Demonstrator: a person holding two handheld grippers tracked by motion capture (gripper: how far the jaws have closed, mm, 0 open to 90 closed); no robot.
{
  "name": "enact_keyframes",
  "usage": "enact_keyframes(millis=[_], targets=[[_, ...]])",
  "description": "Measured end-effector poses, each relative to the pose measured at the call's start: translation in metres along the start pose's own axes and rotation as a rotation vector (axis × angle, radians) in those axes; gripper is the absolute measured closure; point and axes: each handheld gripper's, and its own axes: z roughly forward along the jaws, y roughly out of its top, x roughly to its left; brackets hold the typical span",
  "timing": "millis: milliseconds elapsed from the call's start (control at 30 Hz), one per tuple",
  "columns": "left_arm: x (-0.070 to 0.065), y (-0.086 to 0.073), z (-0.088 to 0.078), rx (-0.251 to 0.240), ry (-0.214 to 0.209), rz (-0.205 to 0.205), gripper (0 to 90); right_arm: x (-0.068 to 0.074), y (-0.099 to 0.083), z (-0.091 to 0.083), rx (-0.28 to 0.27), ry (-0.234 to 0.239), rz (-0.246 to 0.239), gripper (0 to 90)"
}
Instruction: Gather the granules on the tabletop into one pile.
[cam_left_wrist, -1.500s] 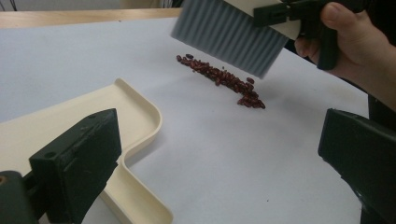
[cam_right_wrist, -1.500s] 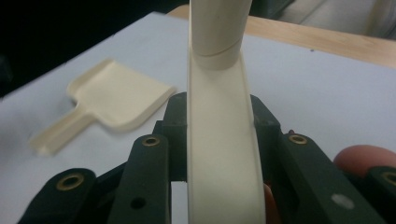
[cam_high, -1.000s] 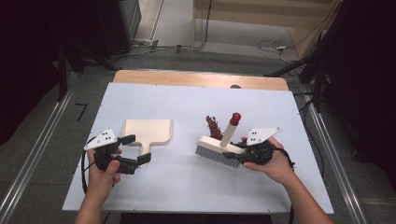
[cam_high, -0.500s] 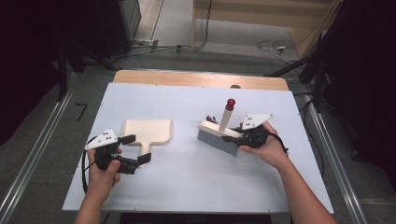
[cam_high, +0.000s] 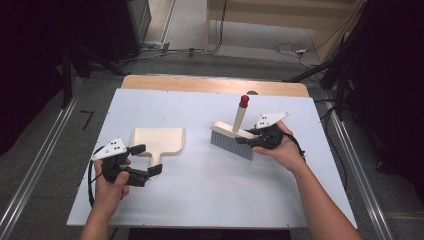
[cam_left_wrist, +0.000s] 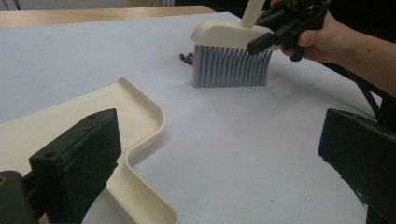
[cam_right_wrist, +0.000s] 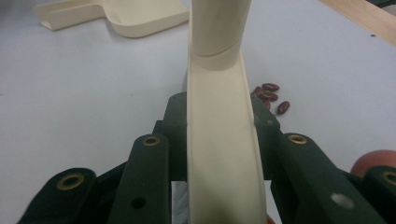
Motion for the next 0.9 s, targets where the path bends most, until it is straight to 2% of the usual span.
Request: enact_keyframes(millis=[133,267,367,467,600,700,733,800,900], targets=[[0.000,0.000,0.000,0.002,0.003,0.000,0.0,0.004,0.004,-0.006,-0.017,0.038,0.004,65.5],[0.000,0.000,0.000,0.000,0.003,-0.002,0.0,0.005,0.013,-0.016,-0.041,0.040,-0.003,65.5],[0.000,0.000,0.000,0.000,0.002,0.000,0.0,-0.004,0.024,-0.025,-0.069,0.003,0.001,65.5],[-0.001,0.000,0.000,0.000,0.001,0.001,0.0,-0.017,0.033,-0.027,-0.067,-0.087,0.001,65.5],[0.000,0.000,0.000,-0.001,-0.001,0.003,0.0,-0.032,0.040,-0.014,-0.025,-0.195,-0.010,65.5],[0.000,0.000,0.000,-0.002,0.000,0.000,0.0,-0.040,0.040,0.000,0.001,-0.237,-0.030,65.5],[0.000,0.000,0.000,-0.002,-0.001,-0.001,0.0,-0.044,0.039,0.006,0.014,-0.264,-0.034,65.5],[0.000,0.000,0.000,0.000,-0.001,0.001,0.0,-0.049,0.037,0.014,0.025,-0.278,-0.033,65.5],[0.000,-0.001,0.000,0.004,-0.002,0.003,0.0,-0.055,0.033,0.025,0.038,-0.255,-0.026,65.5]])
